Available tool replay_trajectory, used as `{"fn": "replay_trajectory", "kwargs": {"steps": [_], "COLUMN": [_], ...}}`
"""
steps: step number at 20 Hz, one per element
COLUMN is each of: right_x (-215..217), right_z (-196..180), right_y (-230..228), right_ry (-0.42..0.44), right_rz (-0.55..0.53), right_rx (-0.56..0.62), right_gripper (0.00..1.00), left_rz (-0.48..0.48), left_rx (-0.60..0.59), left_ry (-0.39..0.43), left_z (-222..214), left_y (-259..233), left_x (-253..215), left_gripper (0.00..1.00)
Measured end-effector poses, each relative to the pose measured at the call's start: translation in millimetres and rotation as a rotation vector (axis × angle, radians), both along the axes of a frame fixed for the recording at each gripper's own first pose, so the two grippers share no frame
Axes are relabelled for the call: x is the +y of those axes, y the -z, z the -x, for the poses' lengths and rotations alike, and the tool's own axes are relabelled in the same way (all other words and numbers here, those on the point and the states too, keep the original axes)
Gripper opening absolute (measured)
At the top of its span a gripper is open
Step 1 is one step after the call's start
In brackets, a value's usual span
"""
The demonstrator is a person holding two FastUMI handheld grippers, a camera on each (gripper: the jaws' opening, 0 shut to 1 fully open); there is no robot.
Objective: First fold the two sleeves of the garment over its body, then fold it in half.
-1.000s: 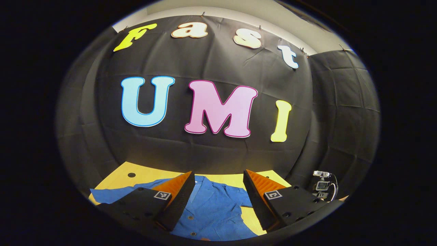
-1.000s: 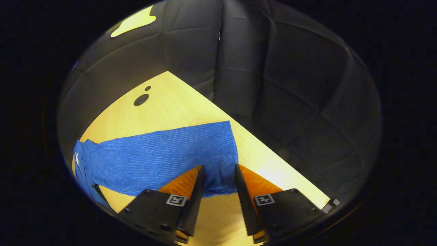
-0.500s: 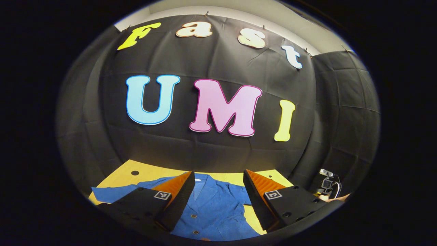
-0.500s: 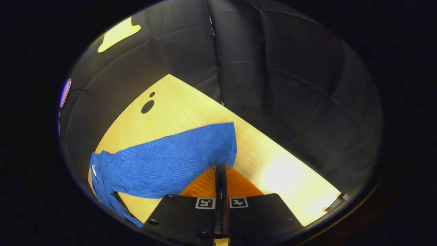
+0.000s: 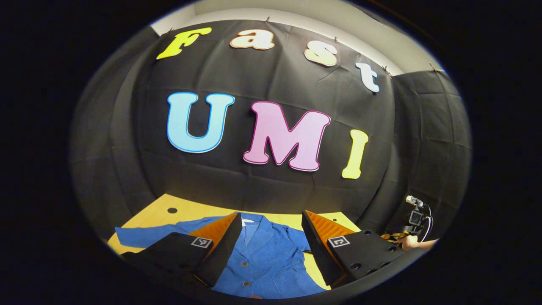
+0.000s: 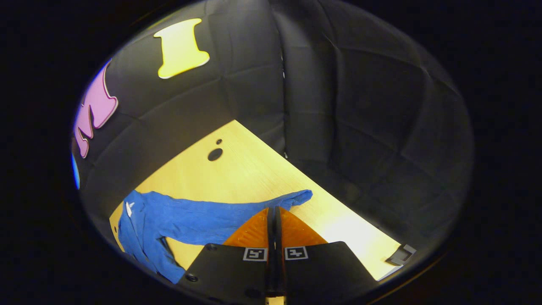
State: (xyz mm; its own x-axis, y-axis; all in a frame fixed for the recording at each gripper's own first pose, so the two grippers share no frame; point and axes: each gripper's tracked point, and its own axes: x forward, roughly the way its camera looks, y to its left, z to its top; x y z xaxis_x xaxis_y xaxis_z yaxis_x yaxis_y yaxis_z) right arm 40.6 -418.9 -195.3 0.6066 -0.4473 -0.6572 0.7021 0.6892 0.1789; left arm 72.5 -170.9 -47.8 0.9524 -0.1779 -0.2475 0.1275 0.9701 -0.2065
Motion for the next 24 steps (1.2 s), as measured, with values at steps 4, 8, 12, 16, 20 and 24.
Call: {"fn": "replay_trajectory", "kwargs": {"steps": [4,8,12,16,20,24], "right_x": [44.3,115.2,199.7,291.1,391.2,490.6], "right_z": [-43.3,-88.4,-131.4,-169.9,-206.7,-233.9], "right_y": [-41.4,-65.1,-61.7,-48.3,-33.7,-13.1], "right_ry": [-0.091,-0.207,-0.347,-0.472,-0.598,-0.699], "right_rz": [0.036,0.064,0.062,0.043,0.023,-0.032], "right_rx": [-0.046,-0.072,-0.058,-0.044,-0.047,-0.061], "right_gripper": [0.01,0.00,0.00,0.01,0.01,0.01], "left_rz": [0.032,0.027,0.030,0.032,0.052,0.033], "left_rx": [0.007,-0.030,-0.005,0.027,0.088,0.105], "left_ry": [-0.040,-0.132,-0.234,-0.358,-0.451,-0.528], "left_z": [22.4,42.7,64.3,95.2,123.9,139.6], "left_y": [-1.1,-7.4,4.5,18.4,40.8,56.0], "left_x": [36.5,89.3,143.8,199.3,242.2,277.1], "left_gripper": [0.82,0.82,0.82,0.81,0.82,0.80]}}
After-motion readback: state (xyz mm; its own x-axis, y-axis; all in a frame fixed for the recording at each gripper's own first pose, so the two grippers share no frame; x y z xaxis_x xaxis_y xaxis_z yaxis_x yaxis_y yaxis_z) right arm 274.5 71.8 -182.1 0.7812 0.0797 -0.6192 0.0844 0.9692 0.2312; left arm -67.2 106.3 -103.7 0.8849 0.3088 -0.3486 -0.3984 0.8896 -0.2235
